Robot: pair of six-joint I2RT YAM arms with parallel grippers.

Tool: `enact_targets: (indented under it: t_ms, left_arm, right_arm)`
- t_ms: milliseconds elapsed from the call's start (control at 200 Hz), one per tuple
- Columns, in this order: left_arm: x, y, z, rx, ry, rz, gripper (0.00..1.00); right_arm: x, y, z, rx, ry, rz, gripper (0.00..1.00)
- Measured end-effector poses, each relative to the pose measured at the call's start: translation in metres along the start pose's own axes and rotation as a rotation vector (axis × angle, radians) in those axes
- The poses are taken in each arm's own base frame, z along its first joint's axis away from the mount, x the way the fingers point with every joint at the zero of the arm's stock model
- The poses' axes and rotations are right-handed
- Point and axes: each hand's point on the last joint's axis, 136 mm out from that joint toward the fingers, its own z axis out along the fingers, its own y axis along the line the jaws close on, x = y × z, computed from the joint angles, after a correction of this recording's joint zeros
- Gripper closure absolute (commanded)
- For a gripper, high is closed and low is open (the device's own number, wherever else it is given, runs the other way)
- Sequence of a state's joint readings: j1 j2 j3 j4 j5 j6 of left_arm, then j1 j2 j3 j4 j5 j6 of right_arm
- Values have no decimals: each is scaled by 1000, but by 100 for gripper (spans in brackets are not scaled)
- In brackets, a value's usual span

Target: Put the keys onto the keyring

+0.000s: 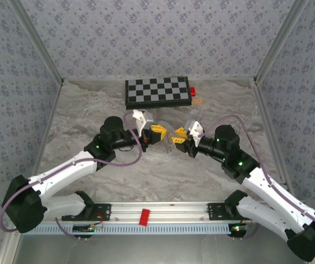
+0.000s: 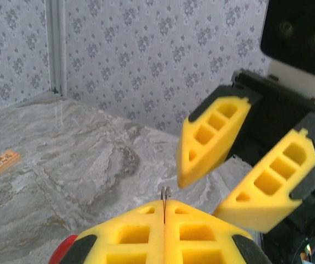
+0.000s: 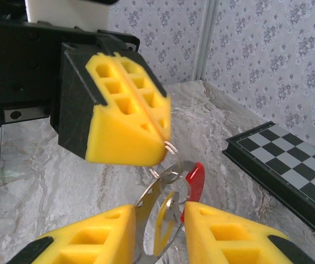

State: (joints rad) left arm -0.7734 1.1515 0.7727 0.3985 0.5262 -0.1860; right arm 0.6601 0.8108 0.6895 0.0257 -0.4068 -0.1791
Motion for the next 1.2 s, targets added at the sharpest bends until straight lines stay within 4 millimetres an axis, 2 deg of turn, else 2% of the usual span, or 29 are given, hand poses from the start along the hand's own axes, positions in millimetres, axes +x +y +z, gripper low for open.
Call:
enact_targets:
  t_ms: [360,455,615,755,830,1114,1199]
  left_arm:
    - [-6,-8,1,20,-23,2,100]
    - [-9,-12,-1,28,-30,7,100]
    - [-11,-14,-2,33,-35,11,100]
    - [-11,-15,-1,35,-35,11,100]
    - [-11,-15,-1,35,-35,10,100]
    - [-11,-15,-1,29,-36,7,100]
    - [-11,-14,-1,22,-37,6,100]
  right_arm:
    - [5,-3,8,32,21,-1,76]
    - [3,-6,8,48,12,-6,87]
    - [3,-6,8,49,8,-7,83]
    - [4,-6,9,43,6,-1,95]
    - [4,-4,10,36,6,-1,98]
    - [12,7,18,-25,26,8,97]
    - [14,13,21,-46,33,6,92]
